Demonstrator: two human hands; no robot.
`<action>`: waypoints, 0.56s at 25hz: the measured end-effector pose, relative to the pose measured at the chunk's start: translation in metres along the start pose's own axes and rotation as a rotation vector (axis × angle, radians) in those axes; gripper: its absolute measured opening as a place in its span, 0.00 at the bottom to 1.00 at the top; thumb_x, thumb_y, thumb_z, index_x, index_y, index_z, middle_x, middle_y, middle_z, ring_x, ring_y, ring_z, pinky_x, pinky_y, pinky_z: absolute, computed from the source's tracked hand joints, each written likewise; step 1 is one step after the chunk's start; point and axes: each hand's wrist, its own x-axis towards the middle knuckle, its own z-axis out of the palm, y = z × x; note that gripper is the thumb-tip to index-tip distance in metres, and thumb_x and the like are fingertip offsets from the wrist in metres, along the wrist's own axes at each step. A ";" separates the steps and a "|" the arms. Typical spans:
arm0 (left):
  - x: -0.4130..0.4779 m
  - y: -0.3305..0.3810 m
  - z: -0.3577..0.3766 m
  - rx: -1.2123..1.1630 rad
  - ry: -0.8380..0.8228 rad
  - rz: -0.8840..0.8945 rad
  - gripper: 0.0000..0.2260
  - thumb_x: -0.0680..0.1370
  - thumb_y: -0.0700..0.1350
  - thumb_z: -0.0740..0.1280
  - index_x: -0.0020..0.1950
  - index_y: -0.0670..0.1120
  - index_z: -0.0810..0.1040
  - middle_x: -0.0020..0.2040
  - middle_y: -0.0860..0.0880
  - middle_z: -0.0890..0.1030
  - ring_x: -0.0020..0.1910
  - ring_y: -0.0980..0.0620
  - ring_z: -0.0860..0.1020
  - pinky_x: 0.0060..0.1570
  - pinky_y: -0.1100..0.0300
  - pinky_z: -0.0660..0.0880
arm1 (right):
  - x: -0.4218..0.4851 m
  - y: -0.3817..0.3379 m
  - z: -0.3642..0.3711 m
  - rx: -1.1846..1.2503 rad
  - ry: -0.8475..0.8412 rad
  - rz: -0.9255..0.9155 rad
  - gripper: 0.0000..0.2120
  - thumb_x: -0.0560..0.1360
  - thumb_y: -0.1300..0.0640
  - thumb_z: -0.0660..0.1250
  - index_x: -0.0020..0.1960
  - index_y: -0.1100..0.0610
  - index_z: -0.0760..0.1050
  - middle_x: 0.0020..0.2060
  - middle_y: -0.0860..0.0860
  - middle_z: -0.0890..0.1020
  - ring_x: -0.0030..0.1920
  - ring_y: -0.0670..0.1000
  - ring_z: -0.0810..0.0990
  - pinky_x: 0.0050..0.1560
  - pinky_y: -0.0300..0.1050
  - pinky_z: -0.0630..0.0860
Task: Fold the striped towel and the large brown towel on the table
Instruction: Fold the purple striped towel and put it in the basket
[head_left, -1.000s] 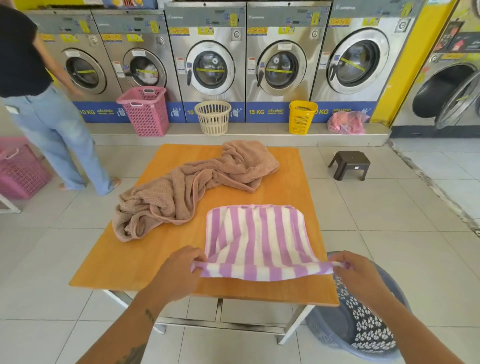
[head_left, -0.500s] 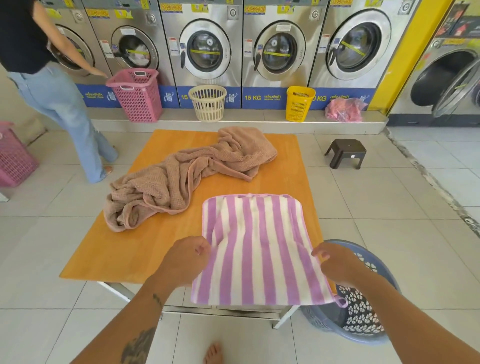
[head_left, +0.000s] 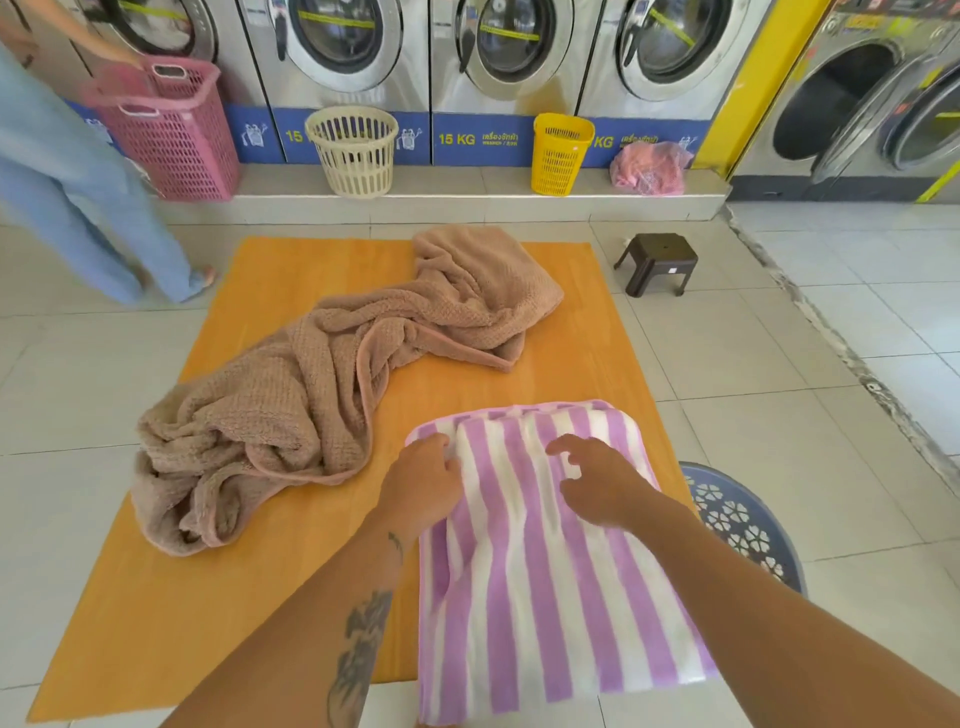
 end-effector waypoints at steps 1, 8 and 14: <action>0.007 0.003 0.002 -0.015 -0.004 0.005 0.05 0.79 0.45 0.57 0.44 0.47 0.70 0.43 0.48 0.76 0.45 0.43 0.76 0.41 0.51 0.72 | 0.004 -0.006 0.004 -0.032 -0.002 0.001 0.23 0.76 0.60 0.61 0.69 0.45 0.68 0.59 0.54 0.72 0.55 0.55 0.75 0.52 0.46 0.74; 0.040 0.012 0.008 -0.077 -0.054 0.047 0.07 0.76 0.43 0.63 0.53 0.50 0.77 0.55 0.51 0.70 0.55 0.46 0.75 0.54 0.56 0.71 | 0.039 -0.029 0.023 -0.171 0.014 -0.015 0.28 0.72 0.54 0.58 0.72 0.42 0.64 0.63 0.53 0.71 0.67 0.59 0.67 0.64 0.55 0.68; 0.040 0.018 -0.013 -0.262 -0.080 0.159 0.08 0.73 0.48 0.67 0.37 0.51 0.69 0.31 0.55 0.73 0.32 0.53 0.70 0.34 0.56 0.69 | 0.059 -0.037 0.020 -0.266 0.104 -0.058 0.25 0.76 0.54 0.62 0.72 0.44 0.65 0.67 0.53 0.65 0.67 0.61 0.65 0.60 0.55 0.70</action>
